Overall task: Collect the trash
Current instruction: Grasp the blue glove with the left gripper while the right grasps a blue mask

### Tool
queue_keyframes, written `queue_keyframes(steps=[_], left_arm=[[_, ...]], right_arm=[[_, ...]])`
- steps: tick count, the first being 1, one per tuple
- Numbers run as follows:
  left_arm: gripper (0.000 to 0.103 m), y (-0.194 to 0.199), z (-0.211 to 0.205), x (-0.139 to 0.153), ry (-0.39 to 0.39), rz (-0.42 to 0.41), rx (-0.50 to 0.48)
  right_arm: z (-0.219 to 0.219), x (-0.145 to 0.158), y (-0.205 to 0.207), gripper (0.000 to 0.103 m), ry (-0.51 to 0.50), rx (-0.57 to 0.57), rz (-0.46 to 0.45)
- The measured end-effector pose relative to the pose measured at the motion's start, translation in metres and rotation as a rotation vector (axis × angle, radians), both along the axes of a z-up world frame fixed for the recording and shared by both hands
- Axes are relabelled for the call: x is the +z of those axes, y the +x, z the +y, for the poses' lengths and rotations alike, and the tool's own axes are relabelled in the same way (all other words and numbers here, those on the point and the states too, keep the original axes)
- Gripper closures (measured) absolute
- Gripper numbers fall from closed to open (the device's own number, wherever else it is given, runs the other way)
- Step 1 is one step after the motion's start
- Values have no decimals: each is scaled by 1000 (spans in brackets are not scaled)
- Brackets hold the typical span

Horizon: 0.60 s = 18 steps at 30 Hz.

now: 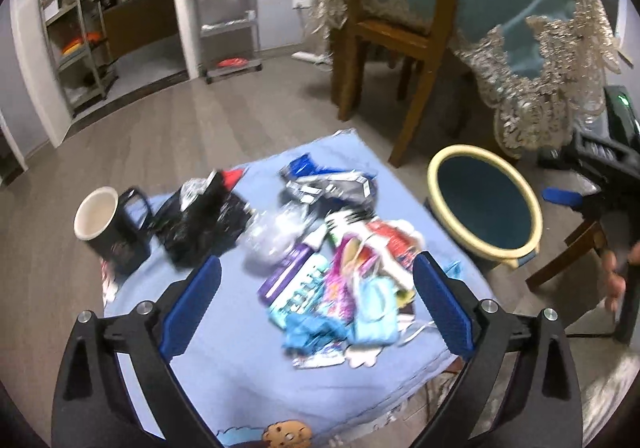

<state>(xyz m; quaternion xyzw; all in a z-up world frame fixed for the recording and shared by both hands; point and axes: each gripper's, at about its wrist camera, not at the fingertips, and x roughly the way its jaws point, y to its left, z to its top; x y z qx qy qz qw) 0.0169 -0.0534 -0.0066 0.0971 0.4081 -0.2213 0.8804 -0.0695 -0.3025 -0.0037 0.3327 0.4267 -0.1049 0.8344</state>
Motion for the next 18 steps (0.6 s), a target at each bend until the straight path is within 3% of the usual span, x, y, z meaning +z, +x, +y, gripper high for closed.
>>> queue_keyframes(steps=[5, 18], left_arm=[[8, 4, 10, -21, 26, 28, 12], [8, 27, 8, -98, 137, 184, 9]], right_arm=[[29, -20, 10, 10, -93, 89, 99], [63, -64, 47, 10, -135, 230, 256]])
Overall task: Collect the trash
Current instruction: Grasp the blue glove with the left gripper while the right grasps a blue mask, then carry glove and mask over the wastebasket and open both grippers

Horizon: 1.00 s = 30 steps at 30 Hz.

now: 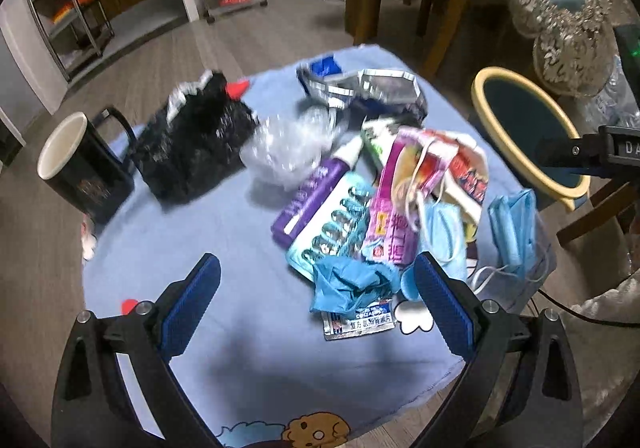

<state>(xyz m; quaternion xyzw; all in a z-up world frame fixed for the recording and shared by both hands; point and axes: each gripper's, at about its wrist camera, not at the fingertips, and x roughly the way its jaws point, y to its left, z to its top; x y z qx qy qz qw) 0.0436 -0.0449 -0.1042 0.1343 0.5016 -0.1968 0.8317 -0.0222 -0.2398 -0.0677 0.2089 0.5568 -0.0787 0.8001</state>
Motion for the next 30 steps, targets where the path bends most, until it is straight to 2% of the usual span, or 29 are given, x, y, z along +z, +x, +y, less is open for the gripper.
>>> queue_keyframes(steps=[2, 7, 13, 16, 18, 19, 20, 21, 26, 30], left_arm=[[8, 4, -1, -13, 14, 35, 13], [9, 13, 2, -35, -33, 117, 67], [16, 13, -2, -44, -35, 154, 69], [22, 11, -1, -44, -48, 167, 72], [35, 12, 0, -44, -68, 183, 76], [40, 11, 0, -43, -78, 192, 70], [51, 10, -1, -42, -87, 198, 57], [55, 8, -2, -41, -85, 199, 45], [68, 0, -6, -33, -69, 178, 25], [71, -4, -5, -22, -53, 142, 24]], right_arm=[[4, -10, 4, 10, -9, 12, 41], [6, -31, 7, 12, -1, 10, 129], [9, -54, 8, 41, 25, 26, 213], [9, -60, 8, 59, 53, 26, 229], [12, -61, 9, 74, 49, 48, 235], [13, -61, 9, 76, 52, 55, 233], [14, -61, 9, 80, 54, 59, 231], [15, -60, 9, 85, 59, 64, 226], [17, -50, 13, 89, 78, 75, 192], [16, -38, 15, 90, 84, 88, 138]])
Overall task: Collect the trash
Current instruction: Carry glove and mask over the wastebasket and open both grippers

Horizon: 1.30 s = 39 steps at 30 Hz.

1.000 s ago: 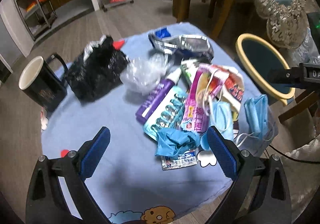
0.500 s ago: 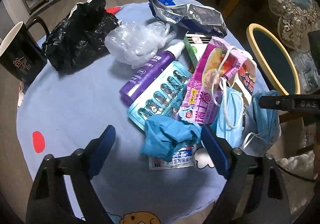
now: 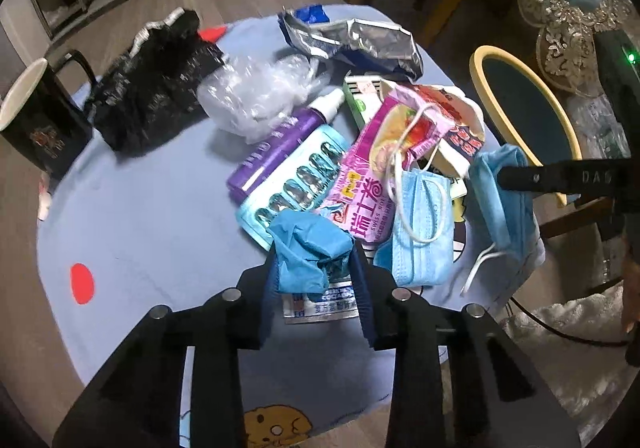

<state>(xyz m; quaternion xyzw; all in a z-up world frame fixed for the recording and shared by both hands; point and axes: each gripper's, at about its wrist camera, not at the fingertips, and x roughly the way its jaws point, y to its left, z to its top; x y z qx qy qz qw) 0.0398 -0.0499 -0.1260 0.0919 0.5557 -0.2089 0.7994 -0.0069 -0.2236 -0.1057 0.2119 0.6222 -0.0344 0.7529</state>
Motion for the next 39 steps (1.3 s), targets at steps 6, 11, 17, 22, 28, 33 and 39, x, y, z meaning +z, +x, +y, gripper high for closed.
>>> queue_keyframes(steps=[6, 11, 17, 22, 28, 33, 39], left_arm=[[71, -4, 5, 24, -3, -60, 21], [71, -5, 6, 47, -21, -140, 26], [71, 0, 4, 66, -75, -193, 49], [71, 3, -5, 71, -100, -209, 37], [71, 0, -12, 66, -100, -198, 14], [71, -1, -18, 75, -107, -223, 5], [71, -2, -40, 88, -102, -249, -44]], right_arm=[[-3, 15, 1, 90, 59, -22, -56], [-4, 35, 2, 90, 112, -10, -126], [-1, 60, 5, 90, 68, 39, -208], [-9, 69, 6, 90, 19, 49, -240], [-22, 83, 8, 90, 0, 37, -286], [-30, 94, 11, 90, 20, 38, -308], [-55, 116, 8, 90, -79, 32, -375]])
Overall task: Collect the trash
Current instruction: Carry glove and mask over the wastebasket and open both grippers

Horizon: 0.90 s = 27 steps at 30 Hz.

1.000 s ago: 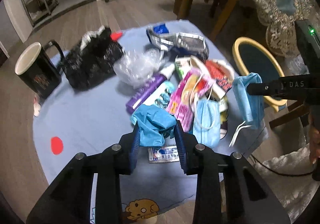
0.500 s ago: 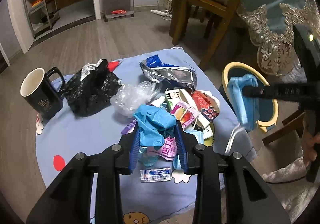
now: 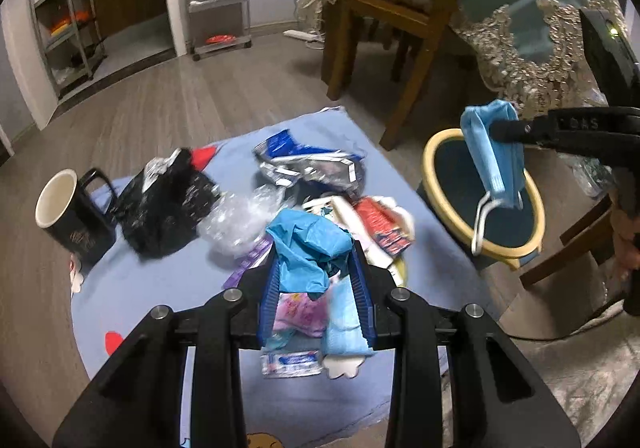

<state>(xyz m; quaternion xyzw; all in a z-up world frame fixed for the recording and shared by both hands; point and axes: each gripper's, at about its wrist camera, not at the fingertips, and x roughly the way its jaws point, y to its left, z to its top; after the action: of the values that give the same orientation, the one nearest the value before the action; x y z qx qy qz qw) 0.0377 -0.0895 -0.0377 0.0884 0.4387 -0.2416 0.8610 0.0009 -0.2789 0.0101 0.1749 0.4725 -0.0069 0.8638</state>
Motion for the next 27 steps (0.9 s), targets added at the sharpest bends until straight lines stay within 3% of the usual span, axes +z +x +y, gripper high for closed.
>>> queue_keyframes(steps=[3, 15, 23, 27], left_arm=[[71, -1, -19, 10, 7, -20, -45], [71, 2, -116, 25, -41, -15, -217], [71, 3, -170, 6, -75, 45, -303], [71, 1, -198, -10, -42, 53, -357]], right_arm=[[-25, 2, -1, 90, -57, -54, -15], [-105, -32, -4, 90, -7, -241, 50], [-148, -56, -18, 90, 20, -381, 110], [-157, -66, -24, 90, 33, -445, 131]])
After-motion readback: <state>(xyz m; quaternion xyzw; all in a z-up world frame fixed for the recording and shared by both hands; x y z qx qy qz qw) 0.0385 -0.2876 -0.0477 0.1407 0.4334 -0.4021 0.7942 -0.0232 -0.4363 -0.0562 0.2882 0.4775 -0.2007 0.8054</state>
